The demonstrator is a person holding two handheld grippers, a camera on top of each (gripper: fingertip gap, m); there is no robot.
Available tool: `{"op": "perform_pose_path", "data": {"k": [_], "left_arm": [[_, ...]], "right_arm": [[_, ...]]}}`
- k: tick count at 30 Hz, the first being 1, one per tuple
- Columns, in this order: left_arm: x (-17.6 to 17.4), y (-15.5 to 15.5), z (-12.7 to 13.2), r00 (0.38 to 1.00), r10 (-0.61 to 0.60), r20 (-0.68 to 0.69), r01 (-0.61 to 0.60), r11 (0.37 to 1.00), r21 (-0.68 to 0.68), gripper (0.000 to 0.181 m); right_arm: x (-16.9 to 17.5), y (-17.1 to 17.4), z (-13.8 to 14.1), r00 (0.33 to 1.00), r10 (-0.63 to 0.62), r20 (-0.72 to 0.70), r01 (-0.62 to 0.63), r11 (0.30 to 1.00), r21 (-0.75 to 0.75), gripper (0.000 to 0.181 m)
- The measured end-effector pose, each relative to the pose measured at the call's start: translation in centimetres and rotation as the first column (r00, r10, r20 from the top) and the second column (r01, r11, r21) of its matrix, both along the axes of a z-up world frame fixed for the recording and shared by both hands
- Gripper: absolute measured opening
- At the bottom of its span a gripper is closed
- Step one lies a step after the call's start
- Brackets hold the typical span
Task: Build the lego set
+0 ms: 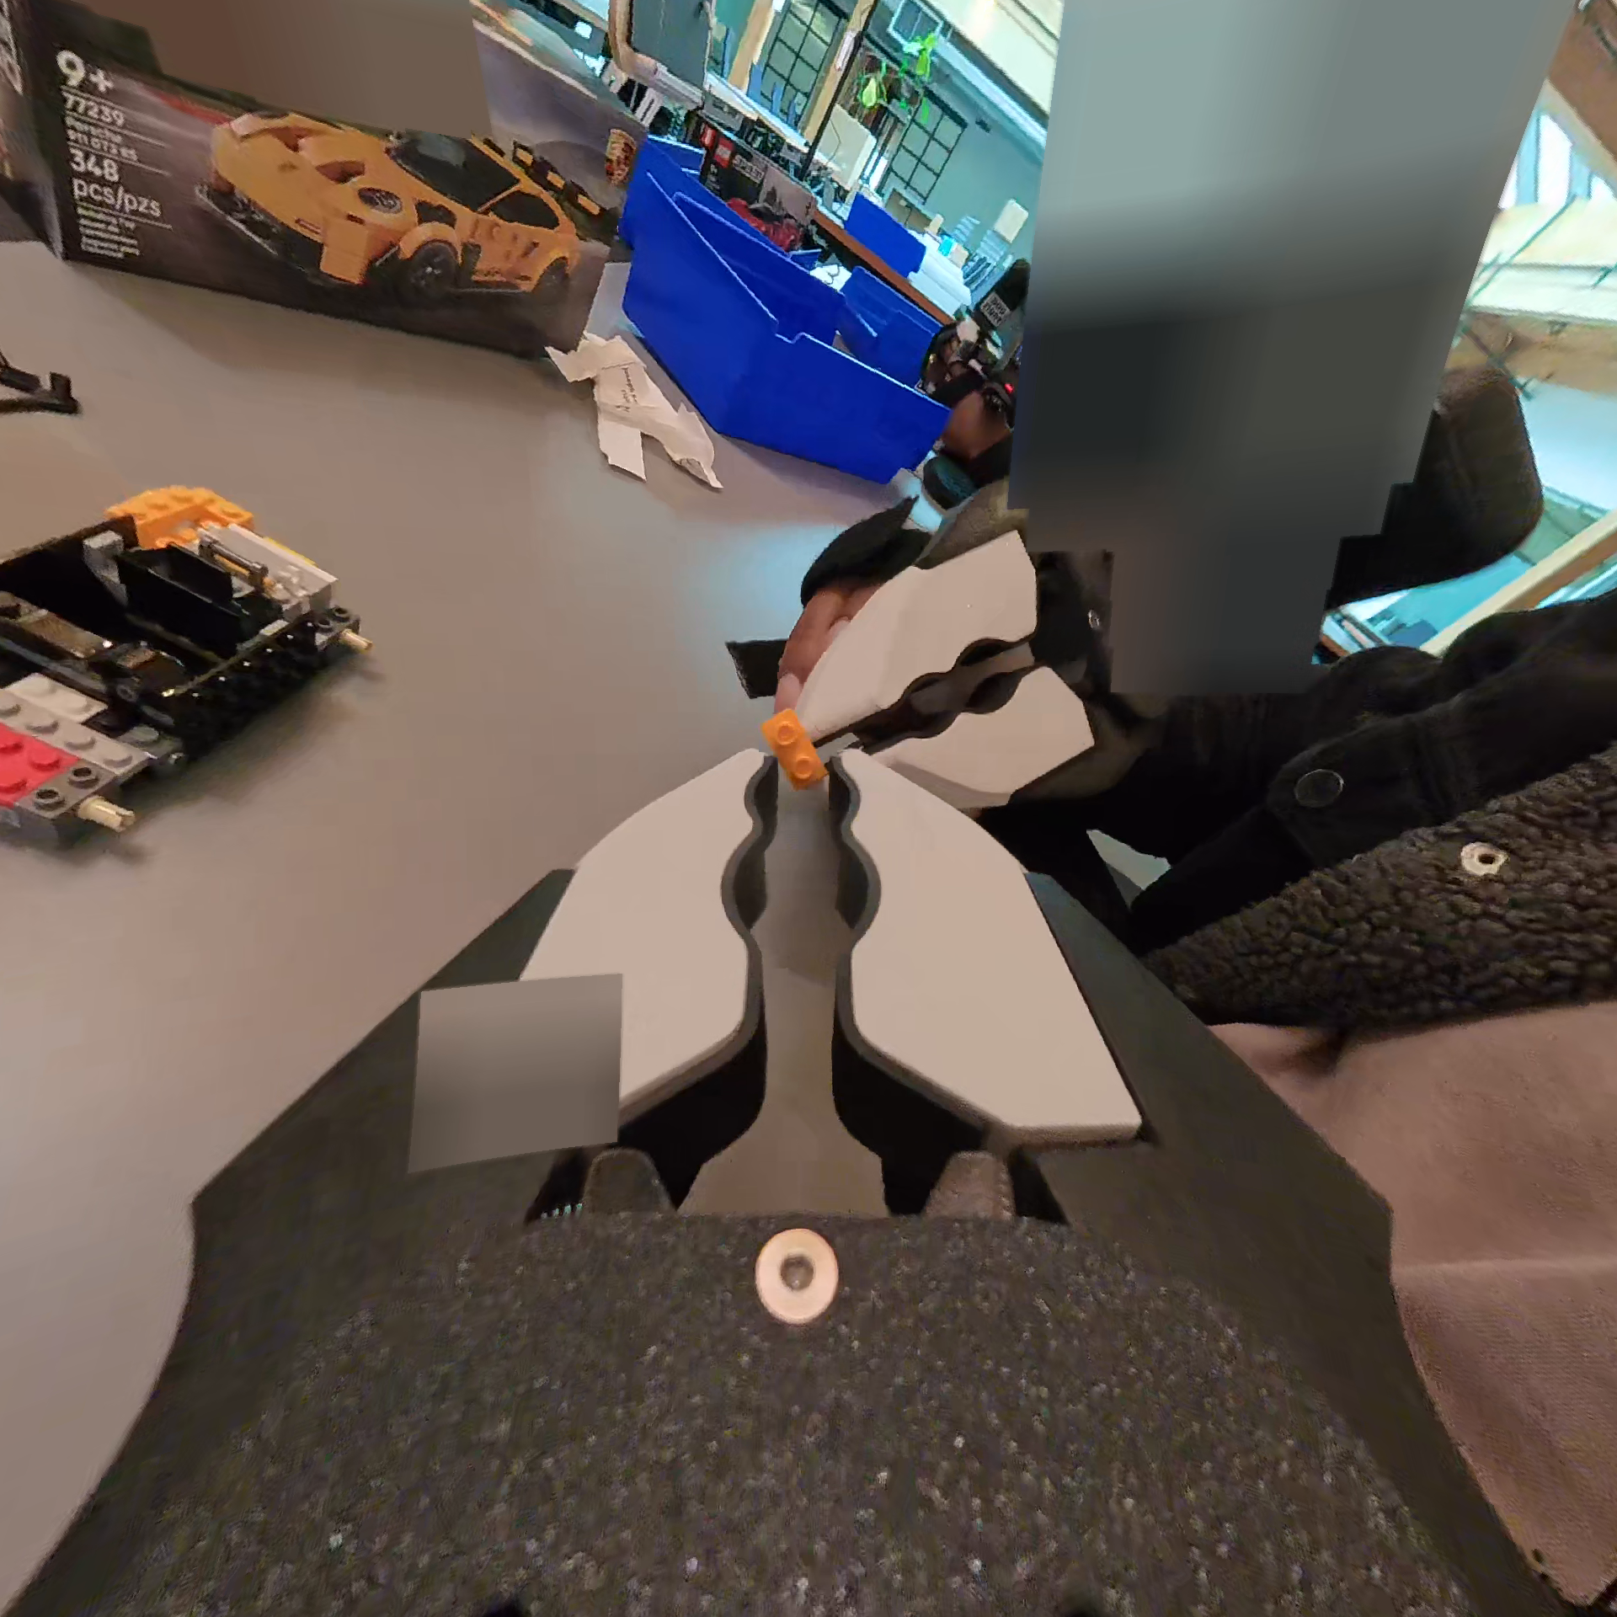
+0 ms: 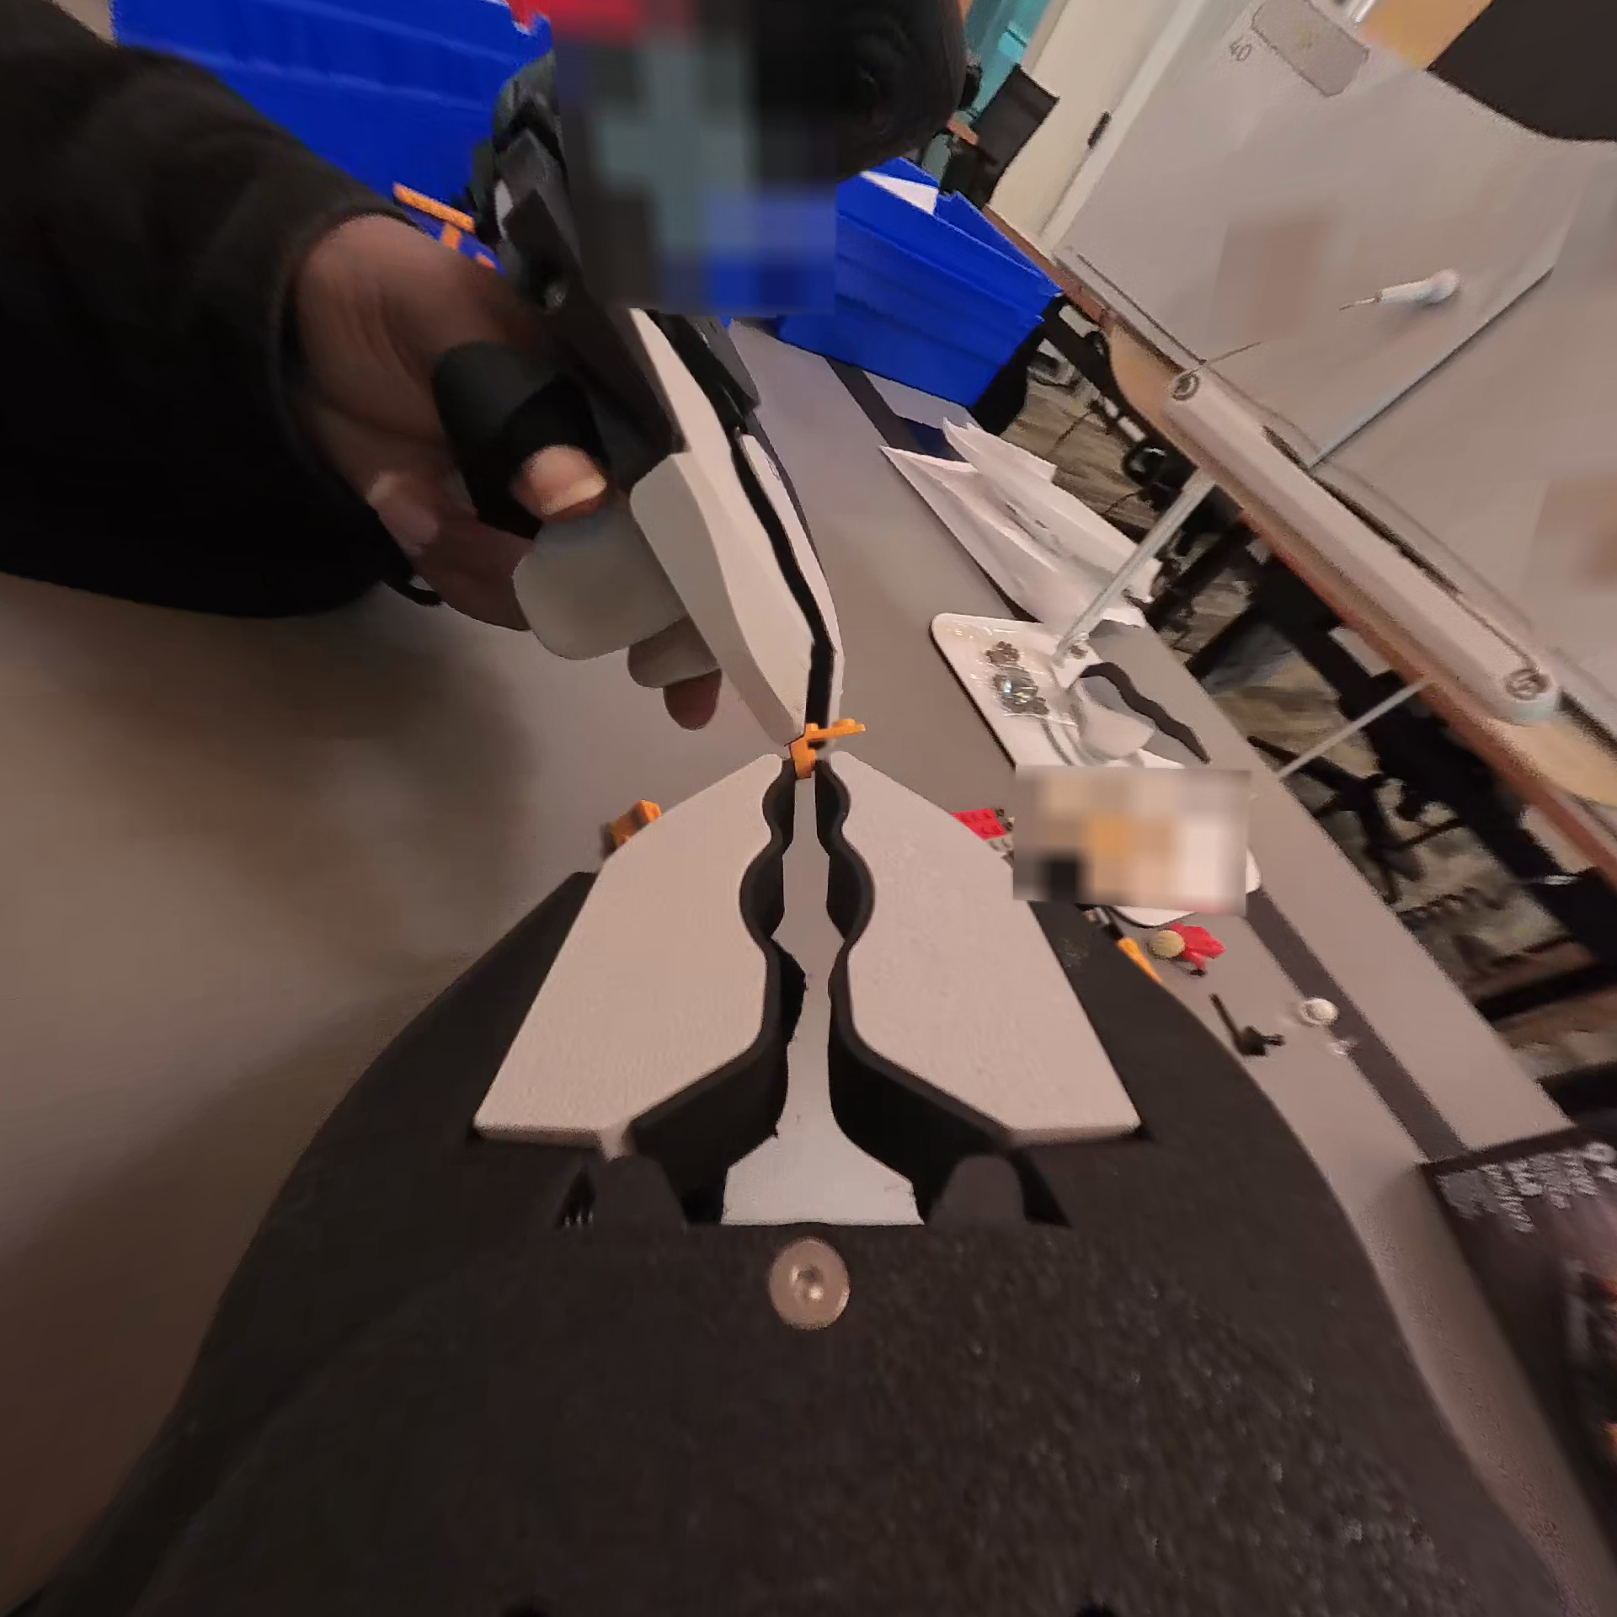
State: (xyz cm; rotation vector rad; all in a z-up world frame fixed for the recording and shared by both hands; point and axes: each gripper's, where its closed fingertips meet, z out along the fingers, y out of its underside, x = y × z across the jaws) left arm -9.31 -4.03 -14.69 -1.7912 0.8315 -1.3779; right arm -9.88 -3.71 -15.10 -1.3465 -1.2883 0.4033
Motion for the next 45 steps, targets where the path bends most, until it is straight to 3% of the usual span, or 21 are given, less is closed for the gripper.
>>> {"op": "perform_pose_path", "data": {"k": [5,9,13,17,25,32,34,39,43,45], "left_arm": [[-0.3,0.4,-0.2,1.0,0.014,0.008,-0.013,0.999,-0.049,0.009],[-0.5,0.0,-0.2,0.999,-0.038,-0.002,0.038,0.999,-0.016,0.008],[-0.6,-1.1,0.0,0.99,-0.14,0.007,0.14,0.99,0.027,0.008],[-0.6,-2.7,0.1,0.965,-0.261,0.032,0.259,0.965,0.048,0.008],[-0.4,-5.6,-0.9,0.906,-0.423,-0.033,0.424,0.901,0.095,0.007],[-0.1,-7.1,-2.0,0.866,-0.491,-0.098,0.499,0.862,0.093,0.008],[-0.2,-7.2,-2.0,0.862,-0.497,-0.101,0.505,0.858,0.093,0.008],[-0.3,-6.8,-1.7,0.874,-0.481,-0.075,0.486,0.87,0.087,0.007],[-0.5,-4.4,-0.5,0.931,-0.365,0.028,0.364,0.93,0.048,0.003],[-0.5,-3.2,-0.1,0.949,-0.304,0.083,0.305,0.952,0.001,0.013]], "right_arm": [[-0.2,0.4,-0.2,0.997,-0.051,0.049,0.046,0.994,0.1,0.004],[-0.5,0.1,-0.2,0.999,-0.02,0.033,0.018,0.998,0.057,0.005],[-0.4,-0.9,0.0,0.995,0.094,-0.037,-0.097,0.99,-0.104,0.01],[-0.3,-2.4,0.3,0.964,0.234,-0.127,-0.26,0.928,-0.267,0.016],[-0.2,-5.1,1.3,0.868,0.462,-0.182,-0.495,0.78,-0.383,0.013],[-0.5,-6.7,-0.2,0.832,0.555,0.028,-0.512,0.786,-0.346,0.014],[-0.6,-6.9,-1.1,0.826,0.559,0.077,-0.503,0.792,-0.347,0.013],[-0.6,-6.5,-0.7,0.867,0.497,0.022,-0.467,0.828,-0.31,0.007],[0.1,-4.1,0.6,0.957,0.289,-0.037,-0.291,0.942,-0.164,0.005],[0.5,-2.8,1.8,0.983,0.153,-0.099,-0.16,0.985,-0.067,0.005]]}}
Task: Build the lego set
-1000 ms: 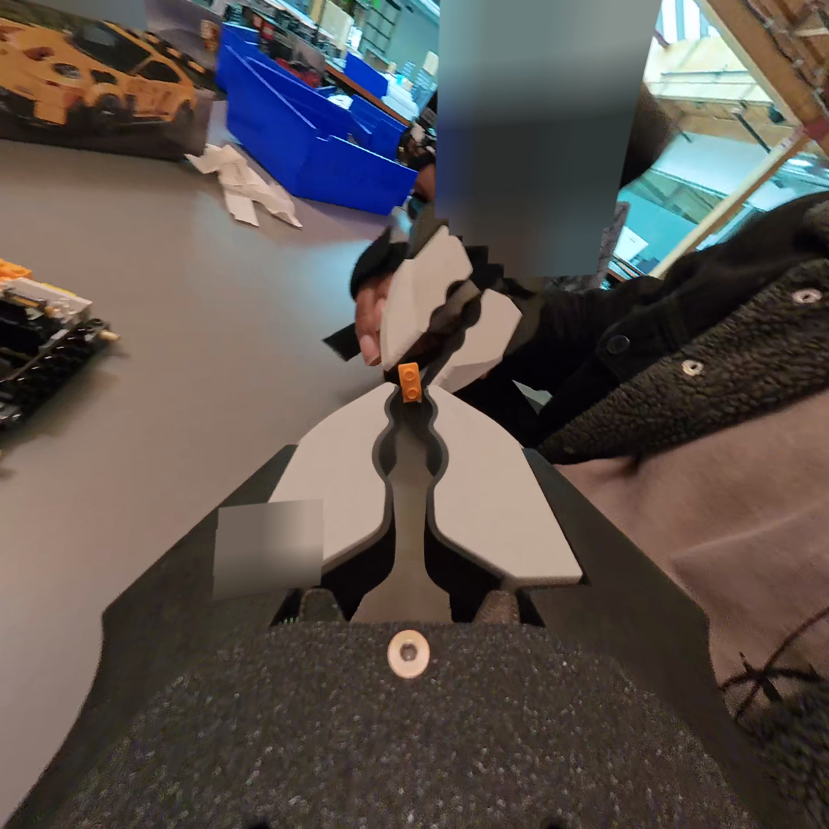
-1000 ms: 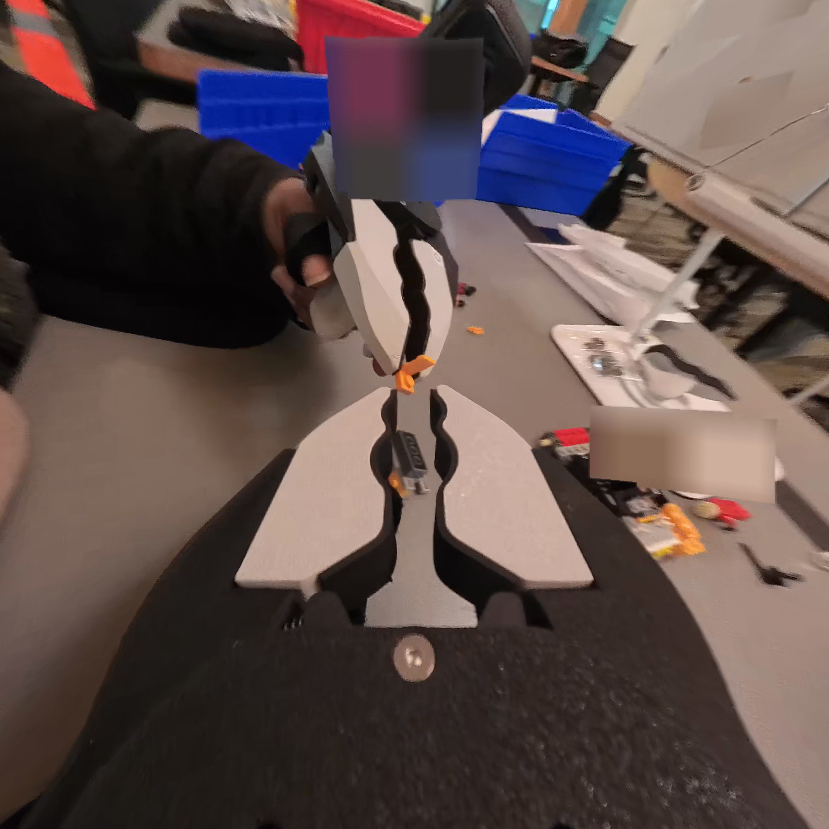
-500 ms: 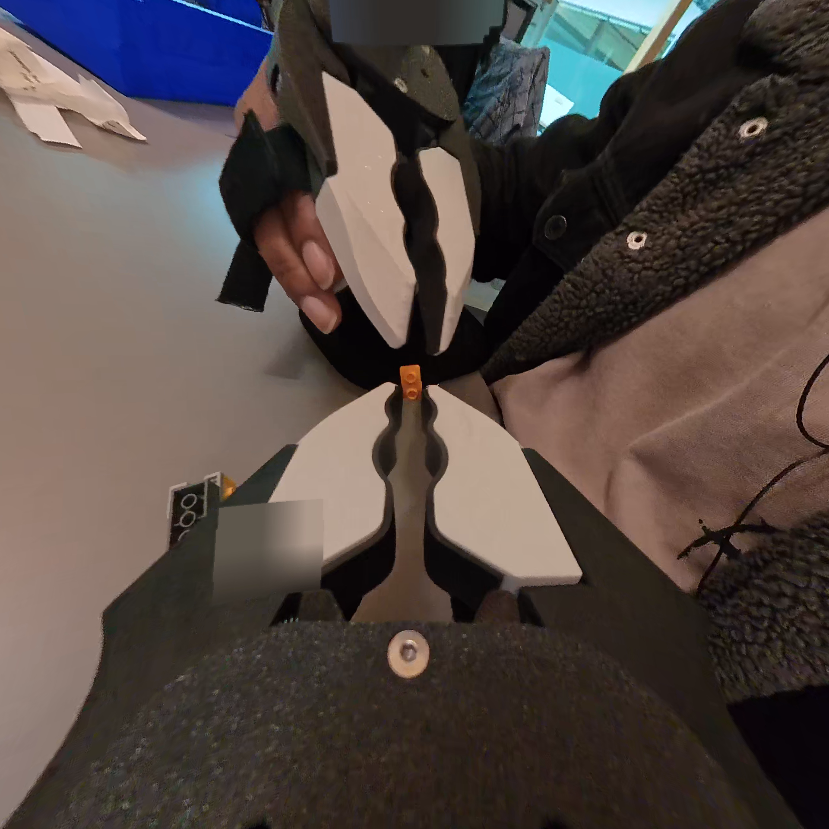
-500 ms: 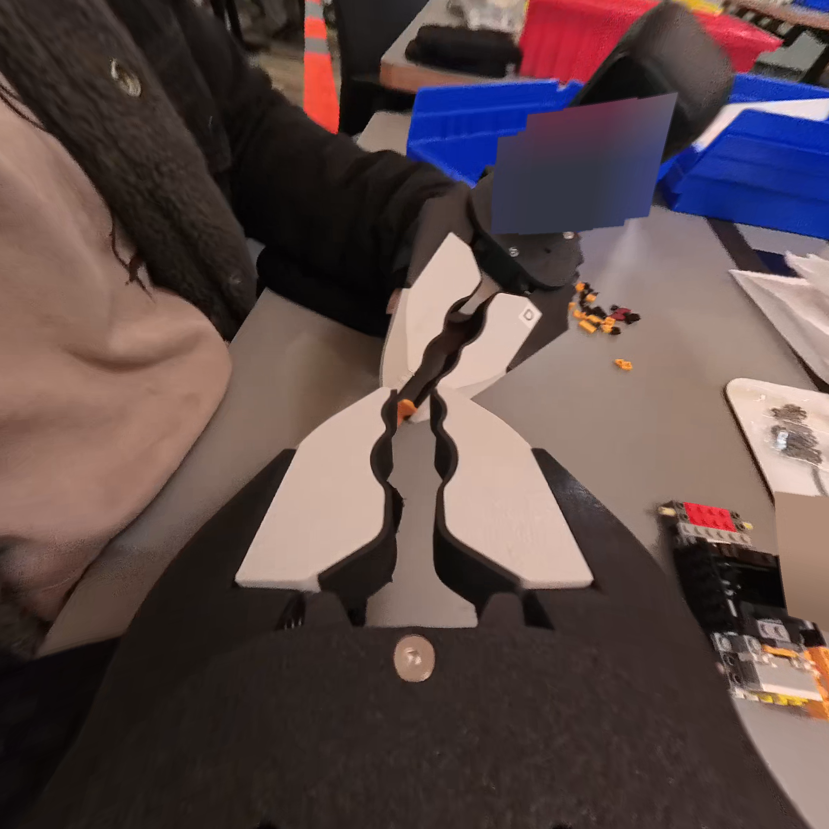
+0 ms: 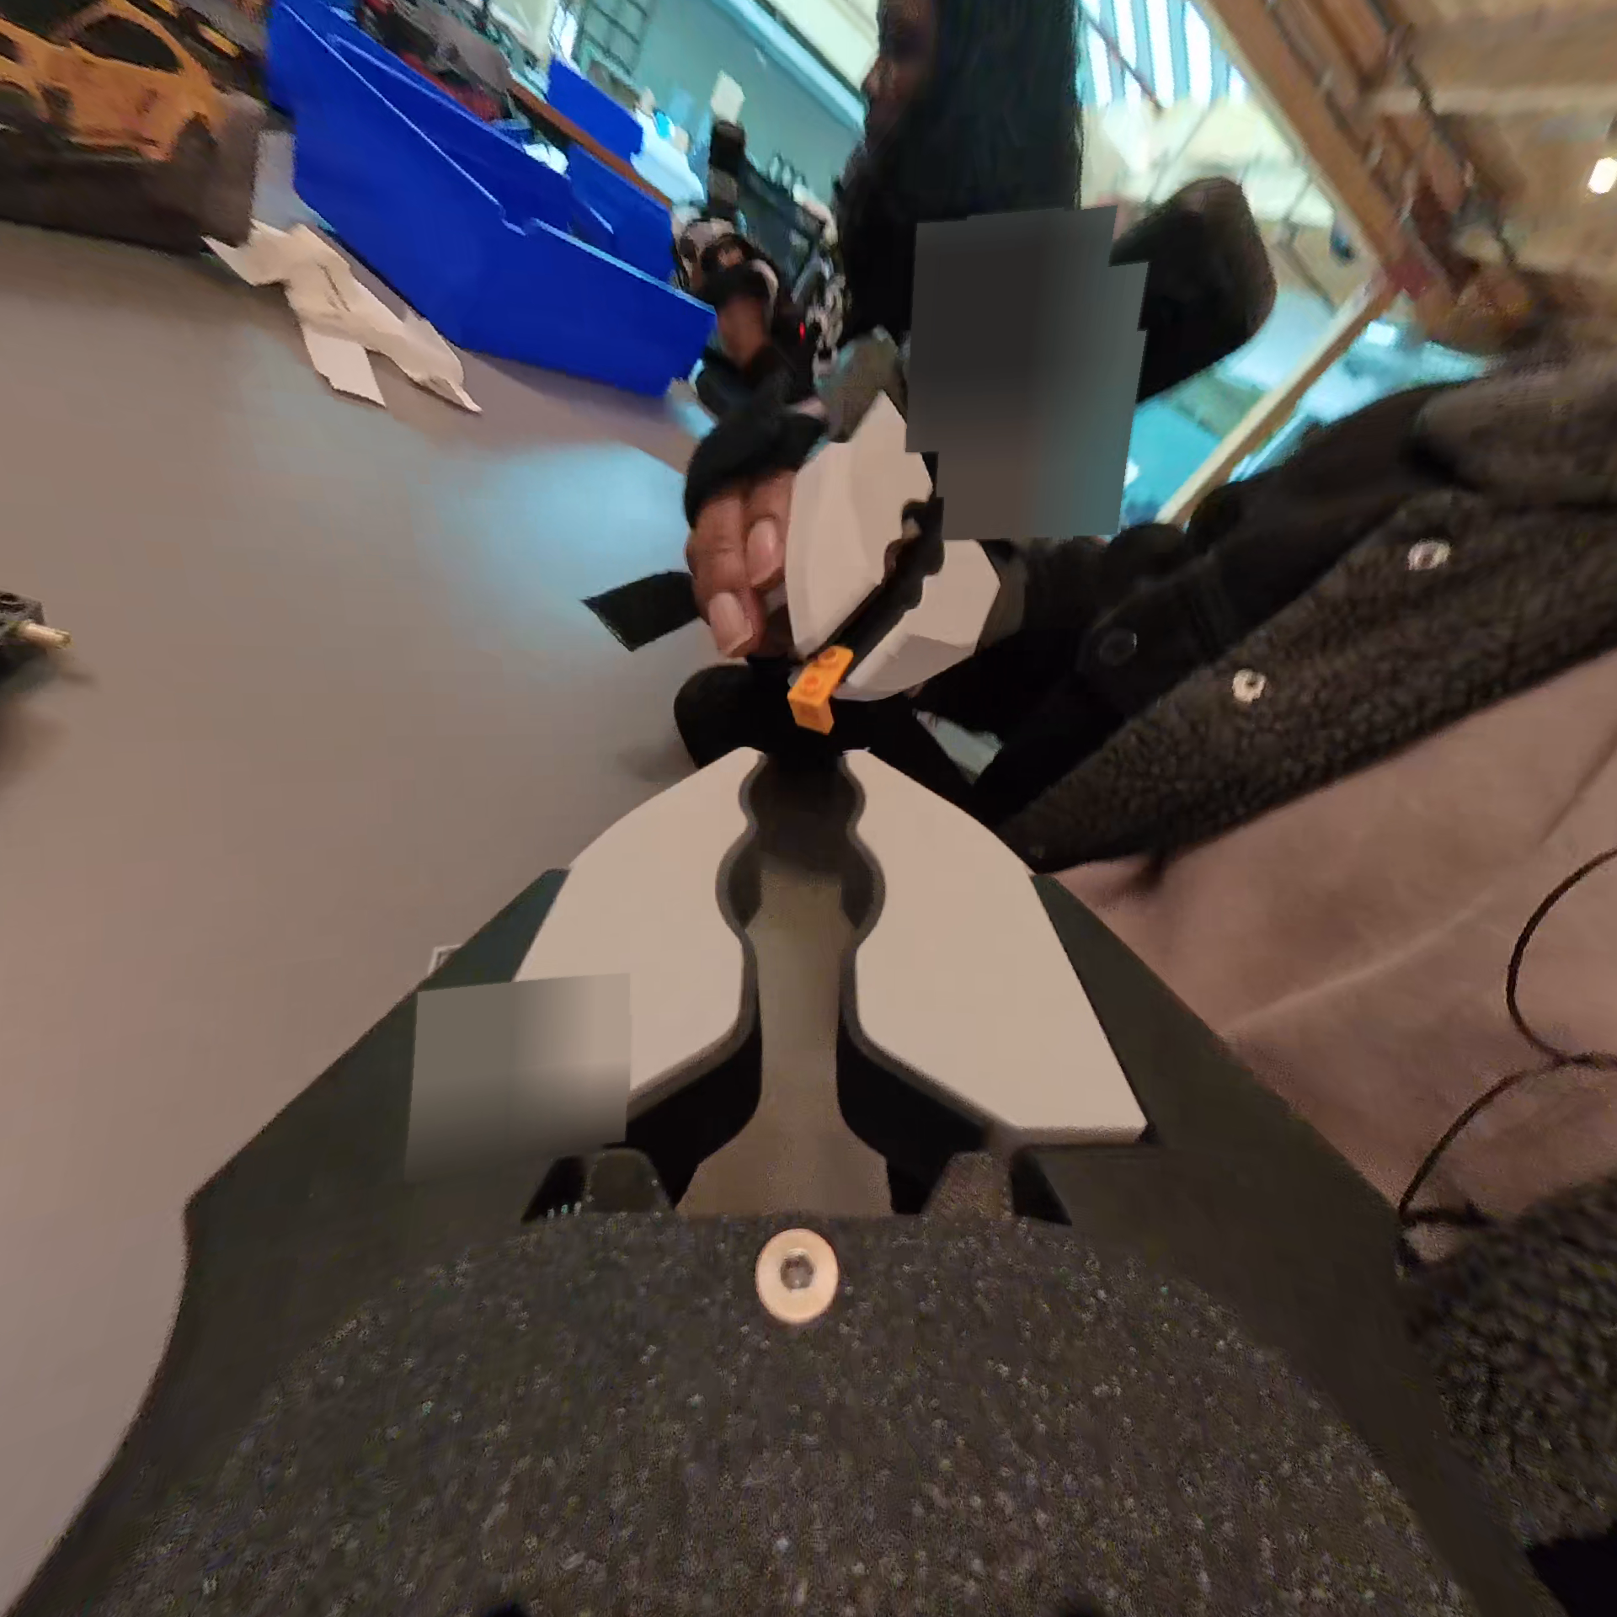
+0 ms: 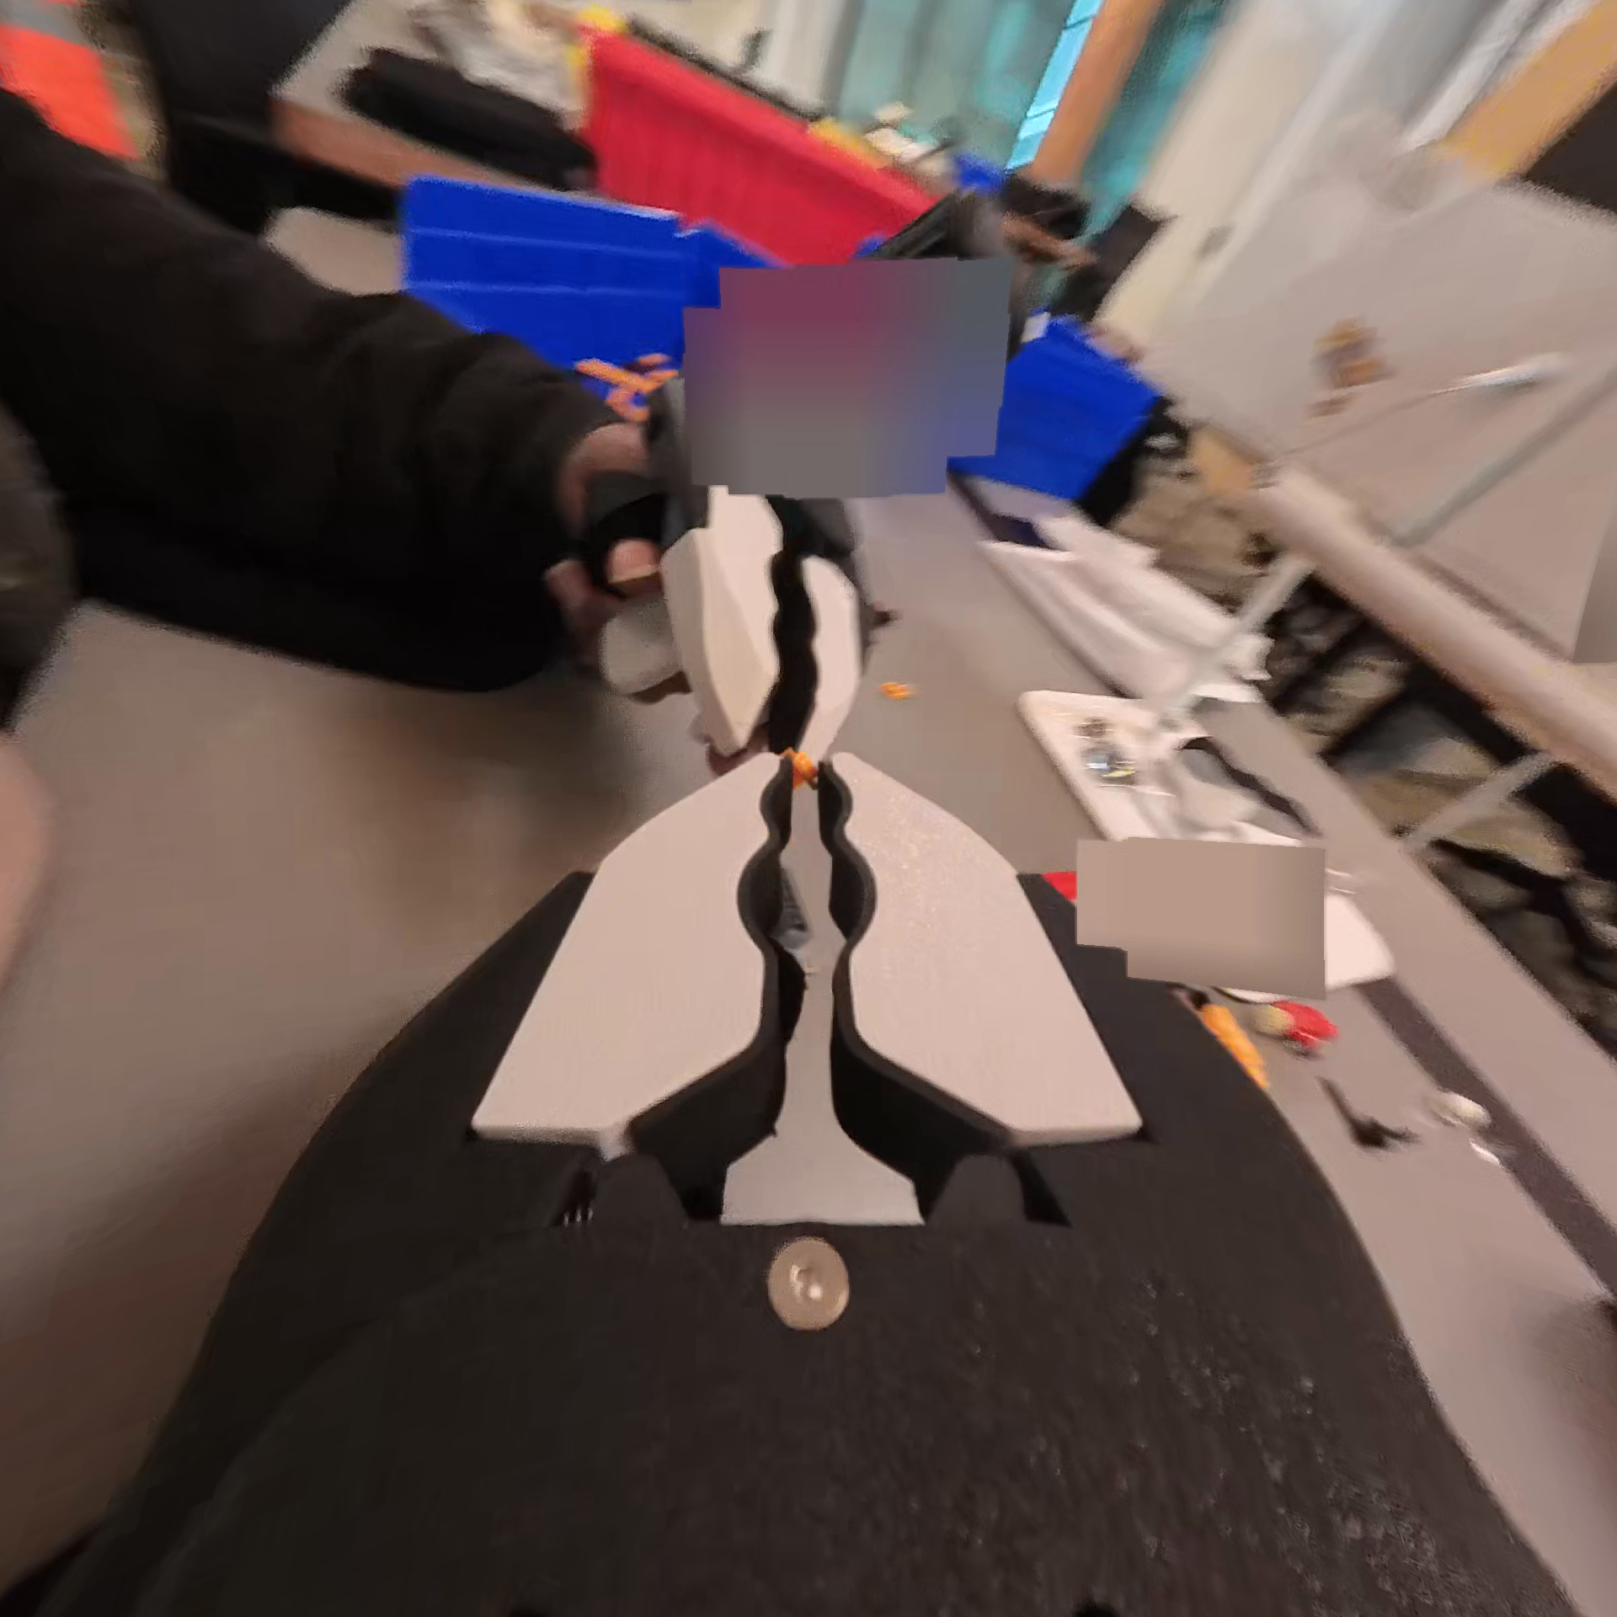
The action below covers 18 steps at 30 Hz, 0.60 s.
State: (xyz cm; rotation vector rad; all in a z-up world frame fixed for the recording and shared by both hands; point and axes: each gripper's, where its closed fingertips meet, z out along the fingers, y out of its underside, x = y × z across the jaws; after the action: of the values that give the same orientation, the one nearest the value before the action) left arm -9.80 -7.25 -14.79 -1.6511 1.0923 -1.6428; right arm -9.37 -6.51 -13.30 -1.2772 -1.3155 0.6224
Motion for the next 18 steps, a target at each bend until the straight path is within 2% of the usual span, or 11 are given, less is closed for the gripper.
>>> {"op": "perform_pose_path", "data": {"k": [3,6,9,12,15,18], "left_arm": [[0.6,0.7,0.7,0.997,0.066,0.048,-0.064,0.997,-0.032,0.019],[1.1,1.4,0.8,0.985,0.167,0.031,-0.169,0.982,0.084,0.018],[0.9,2.3,1.0,0.964,0.266,0.01,-0.263,0.943,0.203,0.012],[0.5,2.7,1.4,0.955,0.297,0.019,-0.293,0.926,0.237,0.005],[0.5,2.3,1.2,0.964,0.266,-0.002,-0.256,0.929,0.267,0.004],[0.3,1.3,1.1,0.981,0.193,-0.009,-0.18,0.931,0.316,0.004]], "right_arm": [[0.6,1.4,0.9,0.982,-0.185,-0.047,0.189,0.977,0.102,0.005],[0.5,2.0,0.7,0.959,-0.282,-0.045,0.285,0.954,0.091,0.005],[0.0,2.0,0.4,0.951,-0.306,-0.043,0.308,0.95,0.049,0.005],[0.0,2.1,0.2,0.948,-0.316,-0.038,0.317,0.948,0.017,0.004],[-0.1,1.6,0.0,0.958,-0.284,-0.045,0.283,0.958,-0.041,0.004],[-0.4,0.4,-0.2,0.983,-0.178,-0.052,0.17,0.976,-0.138,0.006]]}}
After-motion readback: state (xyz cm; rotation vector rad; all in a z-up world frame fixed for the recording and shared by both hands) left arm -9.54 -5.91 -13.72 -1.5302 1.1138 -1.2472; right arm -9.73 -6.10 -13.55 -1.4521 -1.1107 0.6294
